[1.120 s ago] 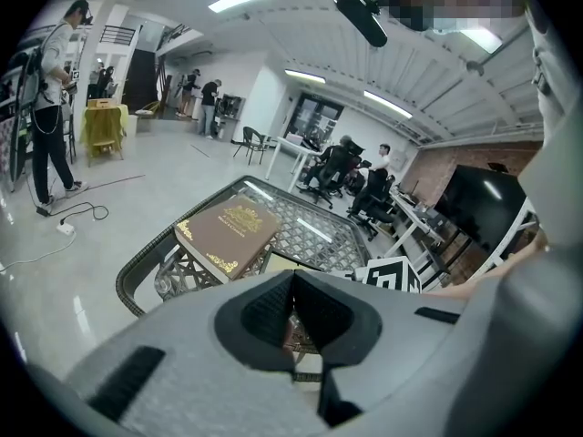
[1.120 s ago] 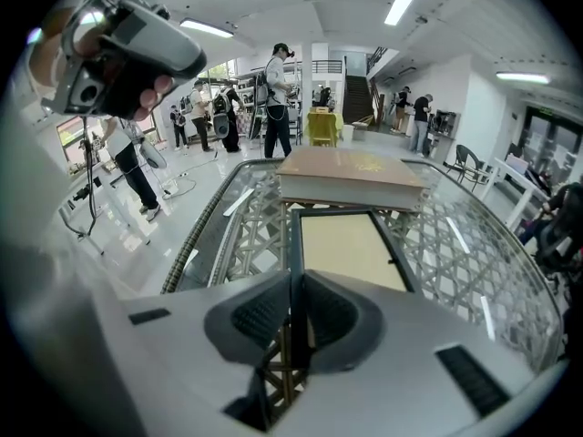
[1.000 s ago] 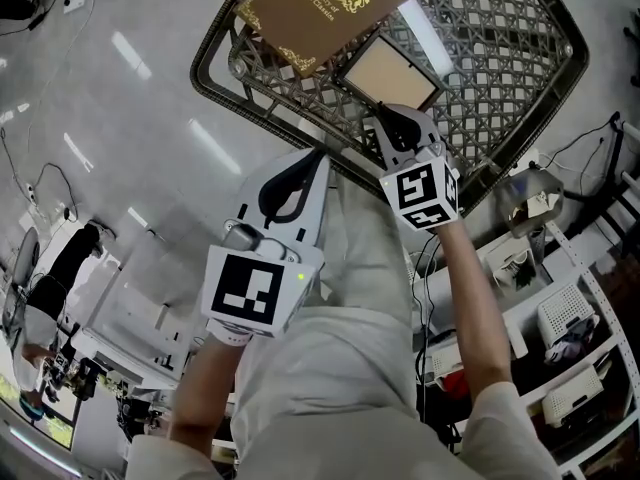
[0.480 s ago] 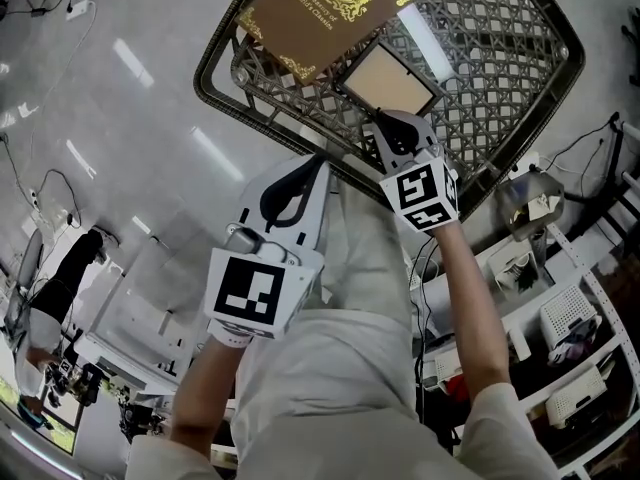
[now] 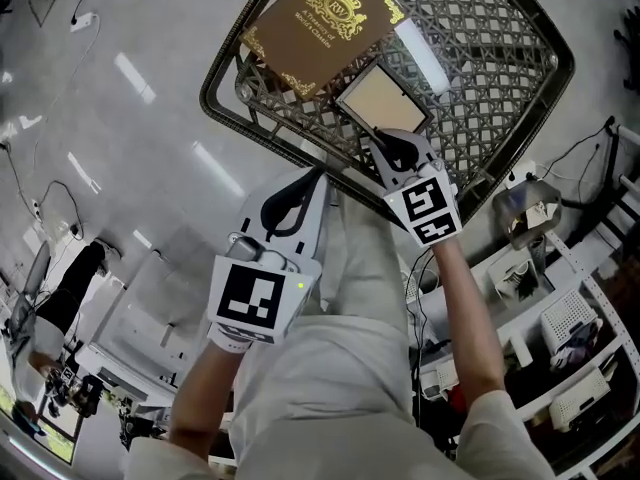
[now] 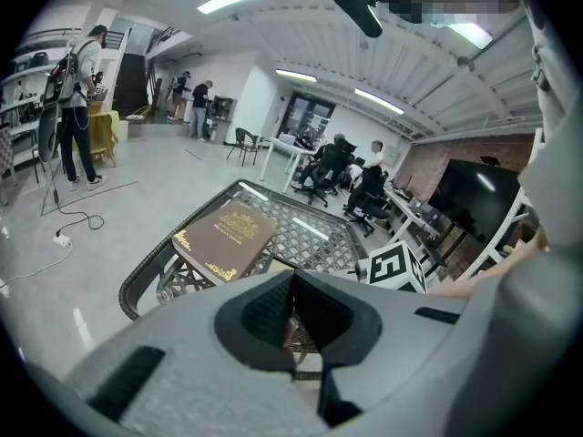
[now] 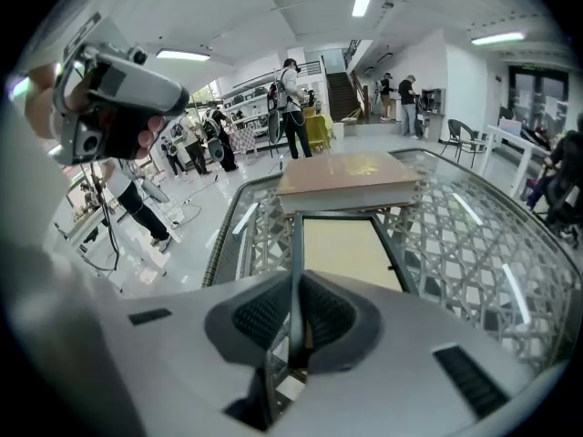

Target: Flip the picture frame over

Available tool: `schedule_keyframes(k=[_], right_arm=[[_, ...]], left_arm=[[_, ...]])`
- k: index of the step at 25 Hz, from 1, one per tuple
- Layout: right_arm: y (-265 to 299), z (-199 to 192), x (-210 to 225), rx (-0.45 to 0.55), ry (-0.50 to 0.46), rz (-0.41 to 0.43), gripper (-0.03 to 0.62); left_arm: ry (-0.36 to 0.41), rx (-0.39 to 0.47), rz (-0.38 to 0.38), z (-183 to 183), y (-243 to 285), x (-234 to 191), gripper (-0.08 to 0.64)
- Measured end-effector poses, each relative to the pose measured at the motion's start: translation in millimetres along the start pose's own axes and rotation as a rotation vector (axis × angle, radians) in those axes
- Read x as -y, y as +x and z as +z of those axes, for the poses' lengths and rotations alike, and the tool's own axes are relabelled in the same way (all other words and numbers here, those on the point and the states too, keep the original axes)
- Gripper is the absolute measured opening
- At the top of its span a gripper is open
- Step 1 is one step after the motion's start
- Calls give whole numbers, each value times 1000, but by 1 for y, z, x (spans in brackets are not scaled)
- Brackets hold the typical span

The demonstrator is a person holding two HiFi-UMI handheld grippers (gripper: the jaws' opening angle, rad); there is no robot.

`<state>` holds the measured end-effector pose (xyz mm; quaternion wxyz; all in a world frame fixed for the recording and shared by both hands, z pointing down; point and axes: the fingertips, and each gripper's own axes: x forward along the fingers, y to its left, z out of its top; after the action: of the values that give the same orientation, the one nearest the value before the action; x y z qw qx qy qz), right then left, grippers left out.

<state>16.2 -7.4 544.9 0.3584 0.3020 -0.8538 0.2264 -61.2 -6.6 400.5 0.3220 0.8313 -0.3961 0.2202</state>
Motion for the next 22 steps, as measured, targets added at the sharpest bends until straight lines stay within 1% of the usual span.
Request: schedule_keyframes(k=[4, 7, 10, 13, 18, 22], right_arm=[[-6, 5, -1, 36, 71, 16, 54], [-10, 7, -1, 52, 107, 27, 54], [-15, 9, -1, 70, 131, 31, 54], [-19, 15, -2, 101, 170, 58, 54], [-25, 27, -5, 164, 281, 110, 54], [-29, 35, -3, 208, 369, 133, 54]], left_arm=[[19, 0, -4, 0, 1, -2, 25], [30, 1, -10, -2, 2, -1, 25], [23, -4, -13, -2, 3, 1, 26], [35, -1, -17, -2, 4, 0, 26], [29, -2, -6, -2, 2, -4, 25], [16, 0, 4, 0, 0, -7, 26]])
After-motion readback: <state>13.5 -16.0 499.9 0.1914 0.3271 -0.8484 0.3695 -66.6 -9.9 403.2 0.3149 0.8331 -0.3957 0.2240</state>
